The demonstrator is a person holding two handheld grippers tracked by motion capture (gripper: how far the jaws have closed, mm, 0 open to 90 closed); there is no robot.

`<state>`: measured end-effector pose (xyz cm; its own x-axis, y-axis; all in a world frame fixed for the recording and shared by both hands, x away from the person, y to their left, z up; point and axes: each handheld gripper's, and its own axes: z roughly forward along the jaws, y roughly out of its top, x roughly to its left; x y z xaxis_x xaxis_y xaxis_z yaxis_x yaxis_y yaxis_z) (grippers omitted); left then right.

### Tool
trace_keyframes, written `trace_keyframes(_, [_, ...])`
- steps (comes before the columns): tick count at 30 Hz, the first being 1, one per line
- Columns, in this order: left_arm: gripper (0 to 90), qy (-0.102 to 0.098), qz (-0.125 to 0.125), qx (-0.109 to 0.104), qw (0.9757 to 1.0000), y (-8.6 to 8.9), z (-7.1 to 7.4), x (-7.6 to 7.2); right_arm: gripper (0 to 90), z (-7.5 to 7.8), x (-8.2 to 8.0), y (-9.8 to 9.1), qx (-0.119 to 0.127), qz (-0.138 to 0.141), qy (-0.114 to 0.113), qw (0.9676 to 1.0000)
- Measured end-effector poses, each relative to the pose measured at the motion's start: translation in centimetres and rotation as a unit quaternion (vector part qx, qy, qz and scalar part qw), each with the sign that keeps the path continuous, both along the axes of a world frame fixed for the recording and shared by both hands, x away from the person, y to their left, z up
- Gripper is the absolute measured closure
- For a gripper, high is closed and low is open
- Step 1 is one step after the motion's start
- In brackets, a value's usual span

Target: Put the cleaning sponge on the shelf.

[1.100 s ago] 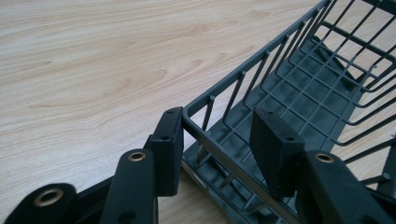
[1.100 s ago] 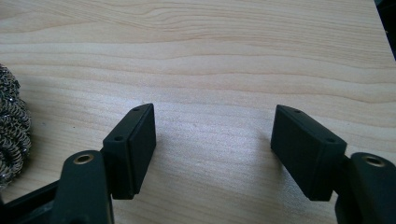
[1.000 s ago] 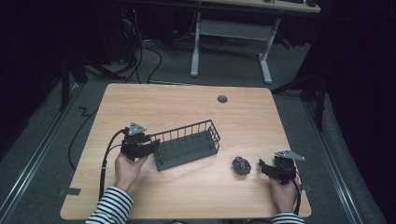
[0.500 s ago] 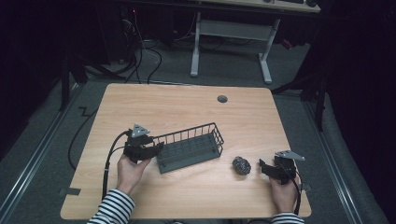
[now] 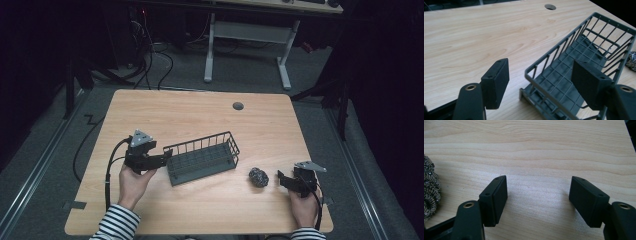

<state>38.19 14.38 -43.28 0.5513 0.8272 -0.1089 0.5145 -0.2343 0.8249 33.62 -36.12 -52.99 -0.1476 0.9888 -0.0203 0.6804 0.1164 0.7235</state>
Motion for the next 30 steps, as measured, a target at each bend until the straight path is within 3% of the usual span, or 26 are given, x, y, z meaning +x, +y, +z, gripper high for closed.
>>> trace_keyframes(7, [30.2, -0.012, 0.018, -0.020, 0.9996, 2.1, 0.3, -0.9, 31.1, 0.0, 0.0, 0.0, 0.000, 0.000, 0.000, 1.0000])
trace_keyframes(16, [29.7, -0.002, 0.049, -0.035, 0.9982, 4.7, -1.2, -2.0, 31.1, 0.0, 0.0, 0.0, 0.000, 0.000, -0.001, 1.0000])
trace_keyframes(20, [29.3, 0.008, 0.063, -0.028, 0.9976, 5.6, -2.6, -2.5, 31.1, 0.0, 0.0, 0.0, 0.001, -0.001, -0.001, 1.0000])
trace_keyframes(22, [29.2, 0.018, 0.076, -0.012, 0.9969, 6.1, -4.0, -2.8, 31.1, 0.0, 0.0, 0.0, 0.001, -0.001, -0.001, 1.0000])
trace_keyframes(28, [29.1, 0.039, 0.105, 0.007, 0.9937, 7.2, -6.9, -3.0, 31.1, 0.0, 0.0, 0.0, 0.001, -0.001, -0.001, 1.0000])
trace_keyframes(30, [29.0, 0.043, 0.110, 0.007, 0.9930, 7.4, -7.3, -3.0, 31.1, 0.0, 0.0, 0.0, 0.000, -0.001, -0.001, 1.0000])
